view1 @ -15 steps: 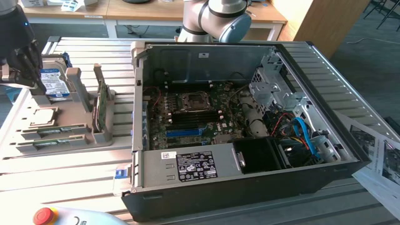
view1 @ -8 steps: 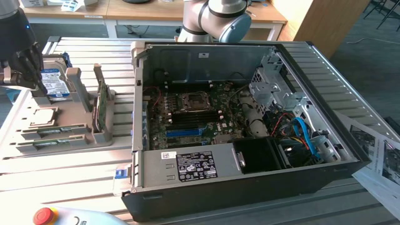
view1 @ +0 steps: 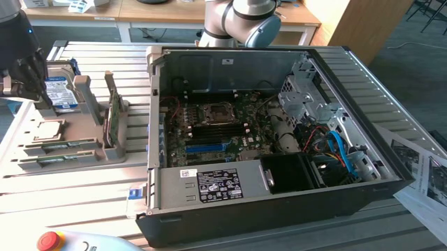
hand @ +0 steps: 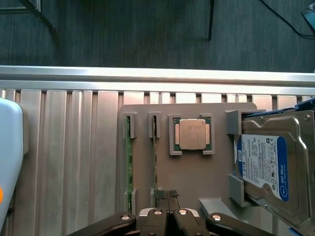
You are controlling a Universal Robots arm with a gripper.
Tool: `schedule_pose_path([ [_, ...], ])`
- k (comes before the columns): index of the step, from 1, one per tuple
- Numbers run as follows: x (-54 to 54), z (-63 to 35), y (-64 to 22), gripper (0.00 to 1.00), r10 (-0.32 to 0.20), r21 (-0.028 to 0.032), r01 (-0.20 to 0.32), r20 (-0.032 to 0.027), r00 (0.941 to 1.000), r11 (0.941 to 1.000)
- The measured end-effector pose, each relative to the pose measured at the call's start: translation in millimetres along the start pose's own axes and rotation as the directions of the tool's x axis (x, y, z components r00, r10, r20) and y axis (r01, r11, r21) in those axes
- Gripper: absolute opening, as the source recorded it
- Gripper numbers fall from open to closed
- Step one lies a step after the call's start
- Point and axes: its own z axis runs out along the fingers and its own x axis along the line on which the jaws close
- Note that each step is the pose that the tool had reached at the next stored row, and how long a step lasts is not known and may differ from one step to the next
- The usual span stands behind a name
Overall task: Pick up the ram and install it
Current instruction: 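Pick up the ram and move it above insertion slot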
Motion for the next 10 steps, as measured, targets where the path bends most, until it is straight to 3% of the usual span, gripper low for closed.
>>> schedule_pose_path([
  [10,13.6,0.0,0.0,0.11,0.000,0.0000,0.000,-0.0001,1.0000,1.0000],
])
